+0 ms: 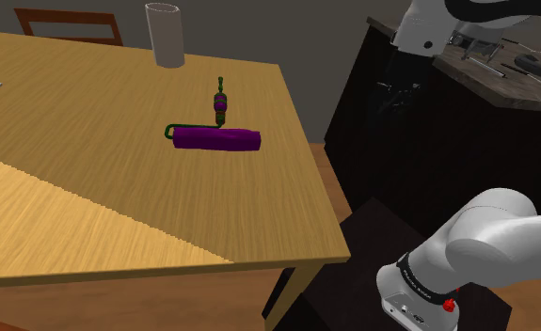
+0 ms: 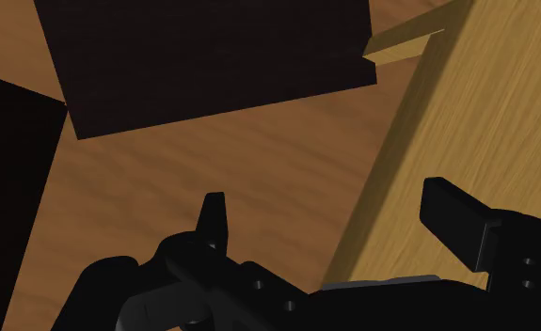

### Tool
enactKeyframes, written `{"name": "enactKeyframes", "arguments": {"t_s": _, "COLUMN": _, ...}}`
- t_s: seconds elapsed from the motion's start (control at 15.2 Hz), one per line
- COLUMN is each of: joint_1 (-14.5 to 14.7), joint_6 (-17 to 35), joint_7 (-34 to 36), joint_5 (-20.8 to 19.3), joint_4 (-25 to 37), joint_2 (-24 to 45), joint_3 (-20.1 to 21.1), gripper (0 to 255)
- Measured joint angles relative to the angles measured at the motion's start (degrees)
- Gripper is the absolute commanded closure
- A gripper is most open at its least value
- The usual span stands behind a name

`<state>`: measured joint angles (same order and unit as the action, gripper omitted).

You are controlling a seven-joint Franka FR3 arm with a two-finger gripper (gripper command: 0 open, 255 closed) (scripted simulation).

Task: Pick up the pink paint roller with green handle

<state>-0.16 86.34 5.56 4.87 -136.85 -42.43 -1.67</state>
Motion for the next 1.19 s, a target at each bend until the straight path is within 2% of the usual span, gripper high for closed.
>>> {"name": "enactKeyframes", "arguments": {"t_s": 0.13, "joint_1": 0.06, "joint_6": 0.50, "joint_7": 0.76, "joint_5": 0.34, "joint_4": 0.23, "joint_2": 0.54, "joint_3": 0.50, "gripper": 0}}
{"name": "enactKeyframes", "arguments": {"t_s": 0.46, "joint_1": 0.69, "joint_6": 6.02, "joint_7": 8.66, "joint_5": 3.30, "joint_4": 2.99, "joint_2": 6.95, "joint_3": 5.66, "gripper": 0}}
{"name": "enactKeyframes", "arguments": {"t_s": 0.79, "joint_1": 0.62, "joint_6": 11.08, "joint_7": 16.88, "joint_5": 4.34, "joint_4": 8.94, "joint_2": 15.92, "joint_3": 10.33, "gripper": 0}}
{"name": "enactKeyframes", "arguments": {"t_s": 1.19, "joint_1": 0.53, "joint_6": 16.14, "joint_7": 27.68, "joint_5": 2.95, "joint_4": 18.07, "joint_2": 27.93, "joint_3": 15.55, "gripper": 0}}
